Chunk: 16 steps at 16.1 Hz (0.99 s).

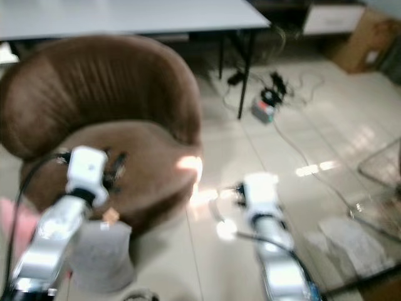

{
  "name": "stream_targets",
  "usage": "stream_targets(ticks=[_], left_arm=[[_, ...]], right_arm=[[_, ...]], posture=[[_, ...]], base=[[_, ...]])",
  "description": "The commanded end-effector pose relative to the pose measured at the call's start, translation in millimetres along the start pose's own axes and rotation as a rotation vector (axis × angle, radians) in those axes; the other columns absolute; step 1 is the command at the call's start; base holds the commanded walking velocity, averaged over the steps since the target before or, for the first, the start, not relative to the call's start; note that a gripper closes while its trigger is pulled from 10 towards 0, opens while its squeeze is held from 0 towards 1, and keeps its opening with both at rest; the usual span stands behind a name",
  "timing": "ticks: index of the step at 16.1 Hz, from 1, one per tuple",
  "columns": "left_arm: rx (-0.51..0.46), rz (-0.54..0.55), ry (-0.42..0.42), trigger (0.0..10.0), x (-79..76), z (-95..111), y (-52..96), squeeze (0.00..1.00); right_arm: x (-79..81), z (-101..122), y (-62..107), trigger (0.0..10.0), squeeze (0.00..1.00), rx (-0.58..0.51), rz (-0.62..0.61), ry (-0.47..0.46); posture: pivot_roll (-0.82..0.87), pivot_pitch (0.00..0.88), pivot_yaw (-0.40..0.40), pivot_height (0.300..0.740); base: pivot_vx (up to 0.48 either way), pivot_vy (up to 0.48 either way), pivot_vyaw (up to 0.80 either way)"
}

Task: Move the pillow to the sofa from floor

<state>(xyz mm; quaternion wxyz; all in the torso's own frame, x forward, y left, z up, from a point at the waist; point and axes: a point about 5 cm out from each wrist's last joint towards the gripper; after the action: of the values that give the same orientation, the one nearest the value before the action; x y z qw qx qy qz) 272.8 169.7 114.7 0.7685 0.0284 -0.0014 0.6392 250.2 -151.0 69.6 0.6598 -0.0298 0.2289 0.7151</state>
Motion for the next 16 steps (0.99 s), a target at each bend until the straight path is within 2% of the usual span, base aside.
stream_targets(ticks=[1, 3, 16], left_arm=[[-0.021, -0.015, -0.006, 10.0, -5.2, 3.1, -0.8, 0.0], [-0.034, -0.032, 0.001, 10.0, -7.4, 4.9, -1.0, 0.0], [-0.036, -0.046, -0.003, 10.0, -8.4, 5.2, -1.2, 0.0]], right_arm=[[-6.3, -4.8, 1.0, 10.0, 0.0, 0.012, -0.015, 0.013], [-6.5, -5.2, -0.2, 10.0, 0.0, 0.006, -0.005, 0.022], [-3.2, -4.8, -2.6, 10.0, 0.0, -0.014, 0.017, 0.035]], posture=[[-0.04, 0.02, -0.002, 0.74], [-0.04, 0.02, -0.002, 0.74], [-0.03, 0.016, -0.001, 0.74]], base=[[0.0, 0.0, 0.8], [0.0, 0.0, 0.8], [0.291, 0.0, 0.8]])
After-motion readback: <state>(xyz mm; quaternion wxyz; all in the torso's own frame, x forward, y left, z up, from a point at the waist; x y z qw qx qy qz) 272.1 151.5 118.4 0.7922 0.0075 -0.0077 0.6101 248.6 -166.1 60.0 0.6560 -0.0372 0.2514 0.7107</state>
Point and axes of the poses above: a point about 5 cm out from each wrist's last joint towards the gripper, its own y axis pointing back from the gripper into the wrist, its own z axis along the axis of the wrist's last joint, x = y × z, and after that the axes turned 11 degrees about y, right-handed
